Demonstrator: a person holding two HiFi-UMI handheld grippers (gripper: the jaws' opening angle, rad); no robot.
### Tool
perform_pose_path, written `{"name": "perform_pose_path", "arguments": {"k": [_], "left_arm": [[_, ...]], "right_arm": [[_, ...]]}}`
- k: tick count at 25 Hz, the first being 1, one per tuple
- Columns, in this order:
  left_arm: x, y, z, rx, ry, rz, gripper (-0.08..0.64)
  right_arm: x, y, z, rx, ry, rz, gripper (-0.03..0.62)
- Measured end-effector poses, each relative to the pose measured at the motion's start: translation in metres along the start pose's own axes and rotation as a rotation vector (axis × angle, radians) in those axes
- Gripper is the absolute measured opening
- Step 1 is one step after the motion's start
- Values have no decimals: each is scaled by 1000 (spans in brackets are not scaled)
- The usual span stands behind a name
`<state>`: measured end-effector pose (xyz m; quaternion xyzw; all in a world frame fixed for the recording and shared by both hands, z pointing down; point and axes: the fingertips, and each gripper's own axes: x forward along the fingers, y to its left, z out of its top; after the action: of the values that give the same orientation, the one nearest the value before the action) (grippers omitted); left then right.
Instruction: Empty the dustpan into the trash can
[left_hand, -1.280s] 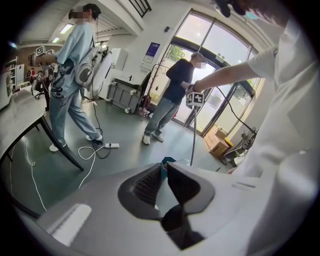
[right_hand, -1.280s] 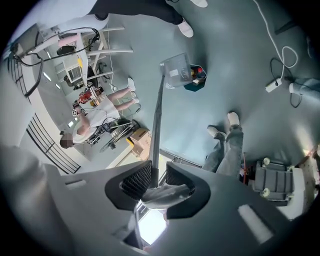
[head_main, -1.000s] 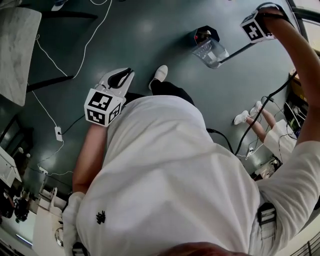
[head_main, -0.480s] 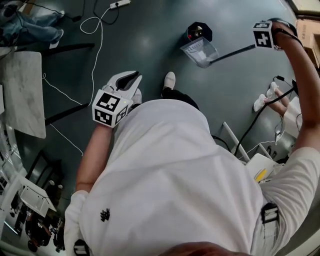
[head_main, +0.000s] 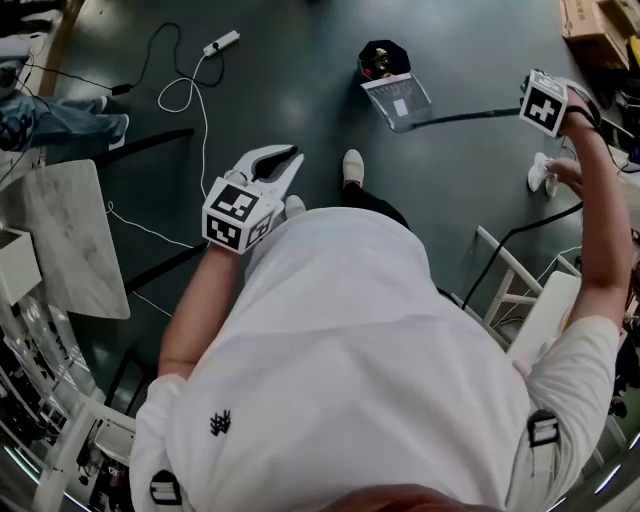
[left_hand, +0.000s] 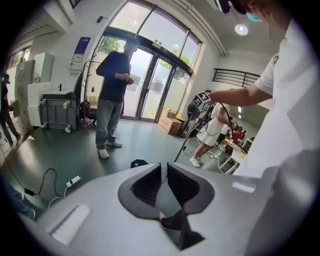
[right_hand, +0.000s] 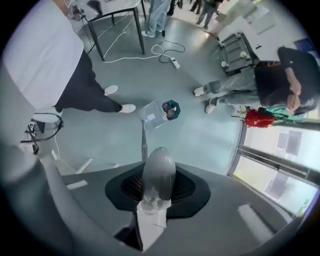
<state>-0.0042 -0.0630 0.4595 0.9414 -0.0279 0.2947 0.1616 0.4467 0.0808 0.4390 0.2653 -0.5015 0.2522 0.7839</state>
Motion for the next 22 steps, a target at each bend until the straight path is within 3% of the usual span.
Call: {"name": "perform_pose_path", "arguments": {"k": [9, 16, 22], "left_arm": [[12, -33, 13, 100, 4, -102, 95], [18, -62, 12, 146, 12, -159, 95], [19, -75, 8, 156, 21, -177, 95]], "right_arm": [[-1, 100, -6, 444, -301, -39, 87], [22, 172, -11, 675, -358, -90, 78], [28, 221, 6, 809, -401, -92, 77]]}}
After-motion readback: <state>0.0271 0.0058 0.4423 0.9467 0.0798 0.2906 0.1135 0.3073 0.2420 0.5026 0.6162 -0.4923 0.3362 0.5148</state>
